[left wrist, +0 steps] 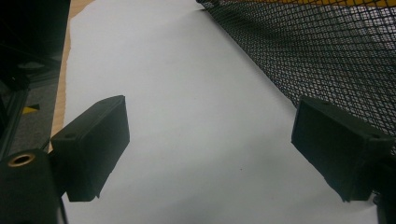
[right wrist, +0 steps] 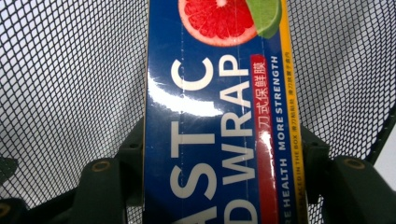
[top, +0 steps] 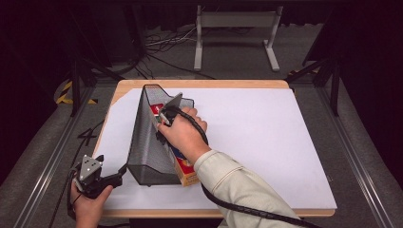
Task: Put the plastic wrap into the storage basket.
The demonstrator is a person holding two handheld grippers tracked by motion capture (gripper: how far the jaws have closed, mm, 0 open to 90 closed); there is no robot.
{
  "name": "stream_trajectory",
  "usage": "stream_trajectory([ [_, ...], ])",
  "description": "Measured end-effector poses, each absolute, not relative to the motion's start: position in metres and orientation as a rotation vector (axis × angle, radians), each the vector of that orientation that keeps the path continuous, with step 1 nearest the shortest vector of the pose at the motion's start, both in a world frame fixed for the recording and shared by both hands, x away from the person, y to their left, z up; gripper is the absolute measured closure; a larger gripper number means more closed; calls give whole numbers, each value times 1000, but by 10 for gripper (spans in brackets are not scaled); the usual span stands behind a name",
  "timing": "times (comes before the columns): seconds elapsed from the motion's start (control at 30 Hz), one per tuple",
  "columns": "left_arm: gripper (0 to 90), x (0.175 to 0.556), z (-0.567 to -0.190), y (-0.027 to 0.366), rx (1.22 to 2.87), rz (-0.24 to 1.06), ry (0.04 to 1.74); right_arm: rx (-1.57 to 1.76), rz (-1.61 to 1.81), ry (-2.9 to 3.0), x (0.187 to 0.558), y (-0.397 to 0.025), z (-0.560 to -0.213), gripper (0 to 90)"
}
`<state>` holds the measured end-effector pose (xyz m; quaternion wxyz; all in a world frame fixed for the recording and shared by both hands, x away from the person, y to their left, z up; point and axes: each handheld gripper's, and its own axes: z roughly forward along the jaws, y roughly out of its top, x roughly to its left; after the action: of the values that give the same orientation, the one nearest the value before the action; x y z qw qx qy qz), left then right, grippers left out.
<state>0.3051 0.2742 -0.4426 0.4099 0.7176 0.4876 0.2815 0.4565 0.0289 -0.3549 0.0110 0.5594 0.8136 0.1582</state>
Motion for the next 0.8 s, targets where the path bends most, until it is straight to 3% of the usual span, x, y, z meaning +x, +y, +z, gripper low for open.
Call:
stream_trajectory([
  [0.13, 120, 305, -443, 274, 1808, 709, 1229, 1722, 502, 2550, 457, 28, -355, 382],
  [0.27, 120, 306, -443, 272, 1812, 710, 1226, 1681, 540, 2557, 455, 28, -354, 293],
  [0.57, 120, 305, -444, 274, 1808, 706, 1233, 1642, 592, 2583, 453, 25, -353, 214],
  [0.8, 120, 307, -444, 273, 1816, 706, 1224, 1602, 638, 2574, 448, 20, -343, 204],
])
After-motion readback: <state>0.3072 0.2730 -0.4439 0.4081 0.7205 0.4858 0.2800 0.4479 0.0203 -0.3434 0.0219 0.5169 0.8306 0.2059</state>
